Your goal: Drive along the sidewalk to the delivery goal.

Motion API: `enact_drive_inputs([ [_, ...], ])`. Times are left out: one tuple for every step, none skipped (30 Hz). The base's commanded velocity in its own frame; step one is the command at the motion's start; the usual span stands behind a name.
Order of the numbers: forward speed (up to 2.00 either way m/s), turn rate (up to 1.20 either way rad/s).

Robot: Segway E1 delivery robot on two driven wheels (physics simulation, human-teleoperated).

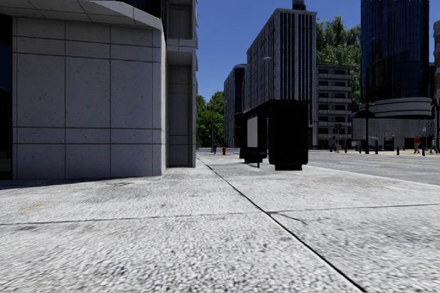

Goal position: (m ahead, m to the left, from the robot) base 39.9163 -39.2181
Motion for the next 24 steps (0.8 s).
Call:
enact_drive_inputs([
  [2.00, 0.00],
  [2.00, 0.00],
  [2.00, 0.00],
  [2.00, 0.00],
  [2.00, 0.00],
  [2.00, 0.00],
  [2.00, 0.00],
  [2.00, 0.00],
  [2.00, 0.00],
  [2.00, 0.00],
  [2.00, 0.00],
  [2.00, 0.00],
  [2.00, 0.00],
  [2.00, 0.00],
  [2.00, 0.00],
  [2.00, 0.00],
  [2.00, 0.00],
  [2.00, 0.00],
  [2.00, 0.00],
  [2.00, 0.00],
  [2.00, 0.00],
  [2.00, 0.00],
  [2.00, 0.00],
  [2.00, 0.00],
])
